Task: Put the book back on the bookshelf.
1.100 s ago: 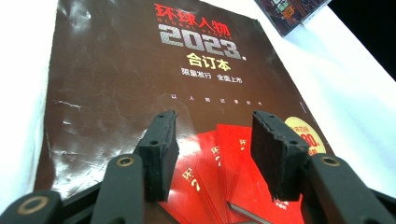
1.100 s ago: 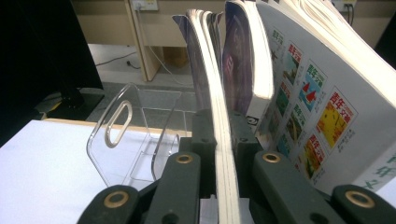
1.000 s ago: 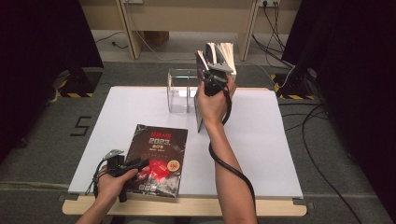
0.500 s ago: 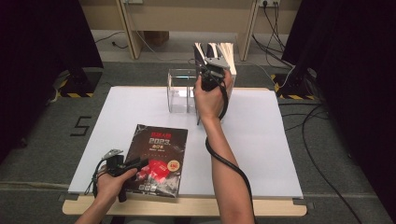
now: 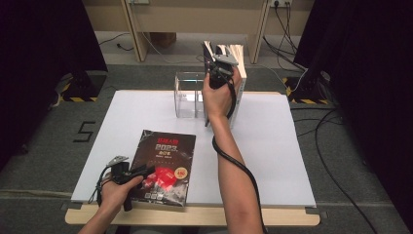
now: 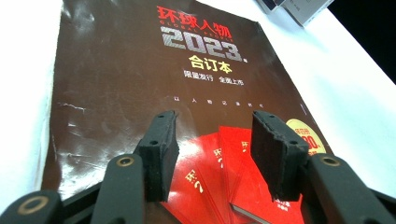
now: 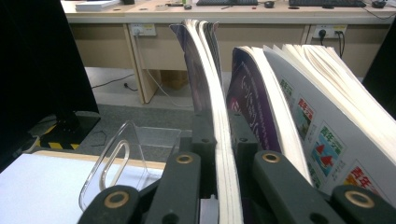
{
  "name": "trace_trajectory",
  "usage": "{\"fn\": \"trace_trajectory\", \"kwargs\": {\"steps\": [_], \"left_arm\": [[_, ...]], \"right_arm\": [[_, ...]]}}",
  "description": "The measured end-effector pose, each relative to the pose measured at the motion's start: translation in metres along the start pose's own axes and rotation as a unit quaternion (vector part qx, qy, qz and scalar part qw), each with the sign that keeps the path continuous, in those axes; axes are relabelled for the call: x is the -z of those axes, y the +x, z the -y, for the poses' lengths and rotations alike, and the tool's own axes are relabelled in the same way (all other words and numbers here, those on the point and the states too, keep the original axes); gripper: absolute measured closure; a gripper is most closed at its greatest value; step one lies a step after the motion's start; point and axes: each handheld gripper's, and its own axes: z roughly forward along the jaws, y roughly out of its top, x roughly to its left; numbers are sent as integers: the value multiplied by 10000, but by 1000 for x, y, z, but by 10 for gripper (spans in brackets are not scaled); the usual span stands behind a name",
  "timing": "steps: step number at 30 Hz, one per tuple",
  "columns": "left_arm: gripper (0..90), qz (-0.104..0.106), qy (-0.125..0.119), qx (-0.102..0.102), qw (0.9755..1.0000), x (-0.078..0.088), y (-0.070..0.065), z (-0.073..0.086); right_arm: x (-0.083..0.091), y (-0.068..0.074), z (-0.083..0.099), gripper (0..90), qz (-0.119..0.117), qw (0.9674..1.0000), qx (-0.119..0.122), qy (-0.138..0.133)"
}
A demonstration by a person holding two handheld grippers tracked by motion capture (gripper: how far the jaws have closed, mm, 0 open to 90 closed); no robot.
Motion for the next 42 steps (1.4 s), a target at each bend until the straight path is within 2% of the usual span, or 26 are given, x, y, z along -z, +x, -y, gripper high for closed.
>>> {"fn": "trace_trajectory", "kwargs": {"steps": [15,28,32,36,42], "left_arm": [[501,14,12,-6,10000,0,0,0],[502,18,19,-14,10000,0,-1,1],[502,21,15,-32,10000,-1,-1,1],[503,20,20,-25,10000,0,-1,1],[502,30,18,-42,10000,-1,-2,2]], "right_arm": [[-17,-1,7,844,123,9999,-78,-4],[-22,4,9,821,464,9988,169,9],[-20,5,9,811,385,9990,222,4],[-15,7,10,748,308,9990,321,-62],[3,4,9,710,212,9992,254,-209]]}}
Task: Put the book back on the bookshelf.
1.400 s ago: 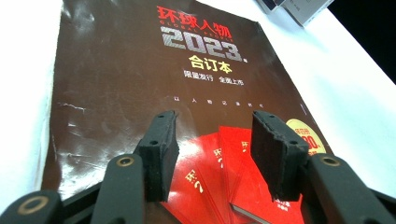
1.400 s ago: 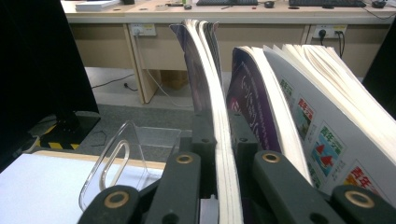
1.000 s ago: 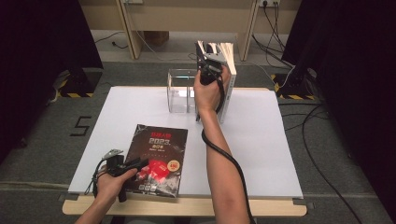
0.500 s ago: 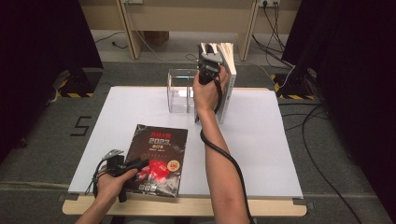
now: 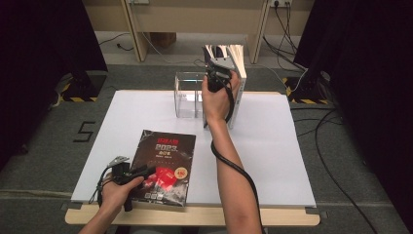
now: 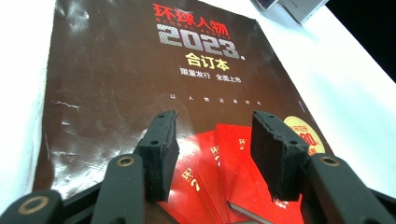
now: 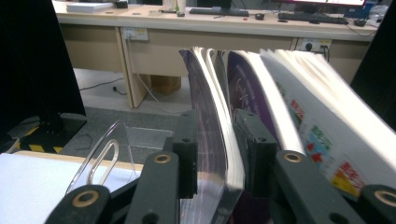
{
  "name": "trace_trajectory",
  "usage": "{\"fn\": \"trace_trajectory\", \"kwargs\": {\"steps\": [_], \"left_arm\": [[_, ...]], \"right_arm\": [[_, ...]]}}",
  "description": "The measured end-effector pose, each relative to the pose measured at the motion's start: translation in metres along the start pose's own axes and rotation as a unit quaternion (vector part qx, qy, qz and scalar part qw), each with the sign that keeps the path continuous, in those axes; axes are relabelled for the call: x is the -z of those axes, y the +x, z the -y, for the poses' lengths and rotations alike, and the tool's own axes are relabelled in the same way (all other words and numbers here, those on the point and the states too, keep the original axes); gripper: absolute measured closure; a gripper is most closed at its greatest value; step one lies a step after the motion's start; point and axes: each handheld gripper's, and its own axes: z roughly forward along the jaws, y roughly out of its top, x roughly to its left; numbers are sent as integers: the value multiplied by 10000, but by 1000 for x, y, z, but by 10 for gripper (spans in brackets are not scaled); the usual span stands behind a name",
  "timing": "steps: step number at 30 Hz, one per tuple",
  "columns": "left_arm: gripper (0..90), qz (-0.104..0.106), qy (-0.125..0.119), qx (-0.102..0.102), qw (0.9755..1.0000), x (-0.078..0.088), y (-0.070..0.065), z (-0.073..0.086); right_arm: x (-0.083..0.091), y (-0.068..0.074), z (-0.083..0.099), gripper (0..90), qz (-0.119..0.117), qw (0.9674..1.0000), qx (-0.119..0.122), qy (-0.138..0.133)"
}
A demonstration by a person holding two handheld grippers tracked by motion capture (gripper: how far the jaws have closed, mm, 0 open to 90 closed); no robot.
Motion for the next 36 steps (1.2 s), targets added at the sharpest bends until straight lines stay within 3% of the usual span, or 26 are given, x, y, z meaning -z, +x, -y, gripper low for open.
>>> {"fn": "trace_trajectory", "kwargs": {"steps": [11,18,20,28,36], "left_arm": [[502,12,9,-14,10000,0,-2,1],[502,16,7,-31,10000,0,-2,1],[502,10,8,-23,10000,0,-2,1],[502,17,16,-29,10000,0,-2,1],[502,21,0,-16,10000,0,-2,1]], "right_arm": [[35,-15,10,753,-141,9995,-215,-205],[49,-22,20,763,-328,9985,-406,-187],[53,-24,24,750,-284,9987,-381,-170],[48,-32,38,690,-256,9979,-584,131],[32,-31,30,657,-295,9974,-623,192]]}}
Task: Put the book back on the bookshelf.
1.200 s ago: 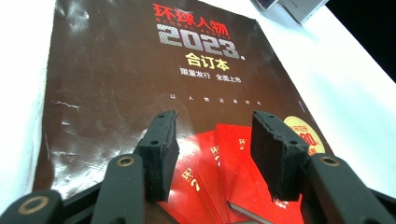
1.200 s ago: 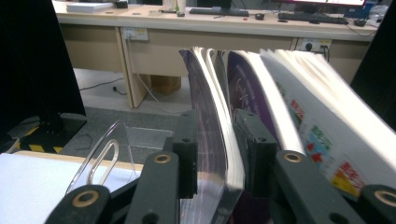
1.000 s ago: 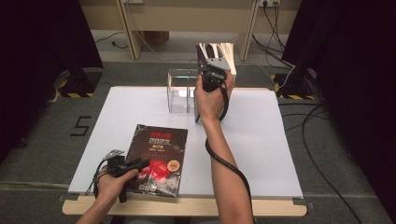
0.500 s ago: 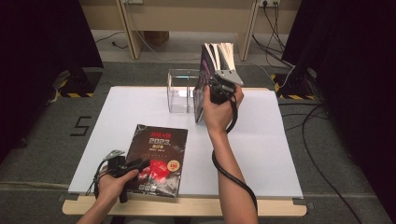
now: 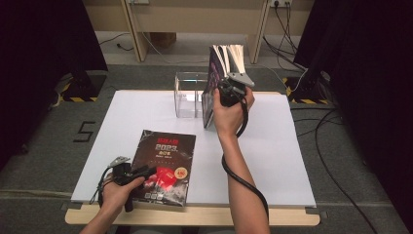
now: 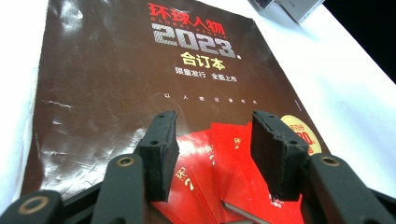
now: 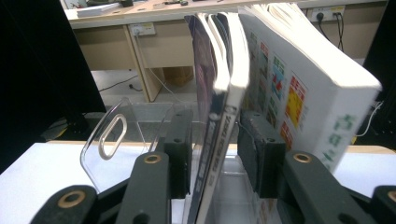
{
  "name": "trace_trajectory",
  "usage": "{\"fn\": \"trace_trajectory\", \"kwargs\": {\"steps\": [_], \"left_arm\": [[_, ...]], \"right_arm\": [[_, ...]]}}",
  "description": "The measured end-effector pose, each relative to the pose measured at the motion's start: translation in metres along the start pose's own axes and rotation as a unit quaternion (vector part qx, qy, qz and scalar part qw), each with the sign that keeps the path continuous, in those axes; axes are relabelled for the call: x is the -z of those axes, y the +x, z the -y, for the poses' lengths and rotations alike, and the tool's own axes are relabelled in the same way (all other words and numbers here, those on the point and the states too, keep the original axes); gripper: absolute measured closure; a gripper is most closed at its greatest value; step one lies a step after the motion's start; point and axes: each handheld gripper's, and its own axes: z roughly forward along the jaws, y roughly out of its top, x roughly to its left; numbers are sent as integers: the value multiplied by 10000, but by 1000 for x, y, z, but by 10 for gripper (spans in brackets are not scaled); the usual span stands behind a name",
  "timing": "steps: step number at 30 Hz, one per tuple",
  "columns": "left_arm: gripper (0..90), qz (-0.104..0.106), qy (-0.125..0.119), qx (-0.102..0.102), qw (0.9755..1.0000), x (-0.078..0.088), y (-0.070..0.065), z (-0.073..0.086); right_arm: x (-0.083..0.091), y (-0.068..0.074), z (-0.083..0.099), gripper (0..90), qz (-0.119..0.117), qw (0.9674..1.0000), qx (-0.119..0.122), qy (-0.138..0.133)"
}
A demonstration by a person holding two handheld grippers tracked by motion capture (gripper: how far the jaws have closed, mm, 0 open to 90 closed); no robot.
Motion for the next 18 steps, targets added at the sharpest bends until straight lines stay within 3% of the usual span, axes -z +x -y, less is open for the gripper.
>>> {"fn": "trace_trajectory", "kwargs": {"steps": [8,14,18], "left_arm": [[502,13,-7,16,10000,0,1,-1],[502,8,-33,18,10000,0,2,-1],[502,11,-14,17,10000,0,2,-1]], "right_arm": [[-20,4,-10,686,133,9998,66,167],[-31,18,-16,673,-18,9993,313,187],[-38,19,-20,657,9,9992,267,290]]}}
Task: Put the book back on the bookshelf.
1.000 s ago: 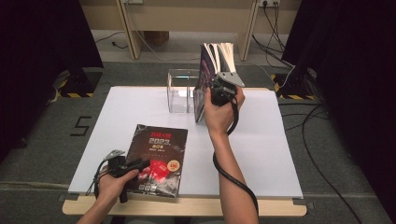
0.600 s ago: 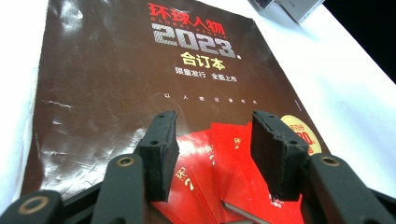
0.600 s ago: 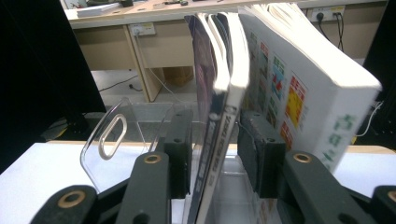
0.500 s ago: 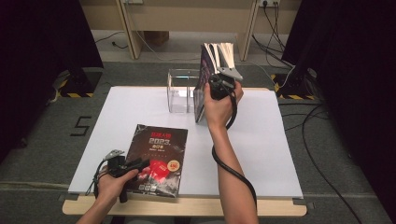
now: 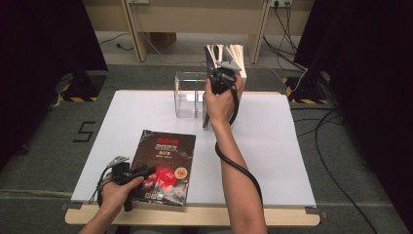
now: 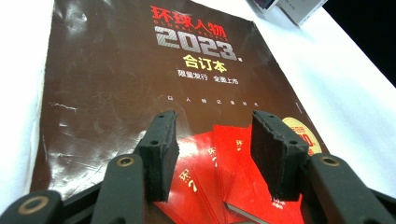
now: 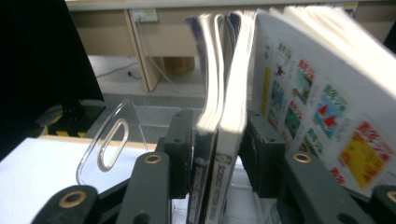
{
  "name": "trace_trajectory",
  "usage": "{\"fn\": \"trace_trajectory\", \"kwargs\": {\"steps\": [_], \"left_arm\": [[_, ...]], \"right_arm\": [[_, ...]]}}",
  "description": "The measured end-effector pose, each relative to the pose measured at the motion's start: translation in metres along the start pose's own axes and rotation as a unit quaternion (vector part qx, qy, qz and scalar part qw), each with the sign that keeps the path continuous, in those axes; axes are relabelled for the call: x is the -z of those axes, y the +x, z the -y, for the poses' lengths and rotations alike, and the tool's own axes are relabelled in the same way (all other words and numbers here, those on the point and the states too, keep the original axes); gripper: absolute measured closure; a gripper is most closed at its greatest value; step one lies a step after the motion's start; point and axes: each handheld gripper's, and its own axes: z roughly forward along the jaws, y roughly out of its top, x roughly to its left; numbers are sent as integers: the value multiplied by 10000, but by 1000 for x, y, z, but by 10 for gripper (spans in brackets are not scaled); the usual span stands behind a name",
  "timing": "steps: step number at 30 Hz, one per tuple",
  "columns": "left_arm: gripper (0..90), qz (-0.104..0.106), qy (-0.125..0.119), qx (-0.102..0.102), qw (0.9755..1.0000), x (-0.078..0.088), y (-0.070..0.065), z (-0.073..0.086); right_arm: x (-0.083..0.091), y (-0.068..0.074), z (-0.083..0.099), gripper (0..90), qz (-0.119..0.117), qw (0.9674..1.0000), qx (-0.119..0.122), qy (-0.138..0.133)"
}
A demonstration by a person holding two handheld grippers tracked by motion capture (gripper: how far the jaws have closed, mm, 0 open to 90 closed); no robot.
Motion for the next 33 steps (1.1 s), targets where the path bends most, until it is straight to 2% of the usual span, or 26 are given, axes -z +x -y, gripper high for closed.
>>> {"fn": "trace_trajectory", "kwargs": {"steps": [8,11,14,17,22,24,27,33], "left_arm": [[501,24,5,3,10000,-1,-1,0],[502,26,17,-5,10000,-2,-1,1],[502,29,12,-7,10000,-1,-1,0],[502,48,-2,-2,10000,-1,-1,0],[502,52,-5,4,10000,-1,1,0],[503,65,-11,-4,10000,-1,1,0],[503,88,-32,-20,10000,0,0,0],[503,86,-37,-59,9999,2,-1,0]], "right_arm": [[-15,0,-1,680,56,9996,3,273],[-18,0,-3,700,78,9994,27,349],[-19,-1,-7,754,222,9984,5,519],[-20,-4,-10,765,172,9981,31,584],[-16,2,-5,767,305,9990,209,255],[-14,6,-4,767,385,9987,306,97],[-12,12,0,766,462,9977,499,-2],[-8,9,11,749,492,9976,455,-160]]}}
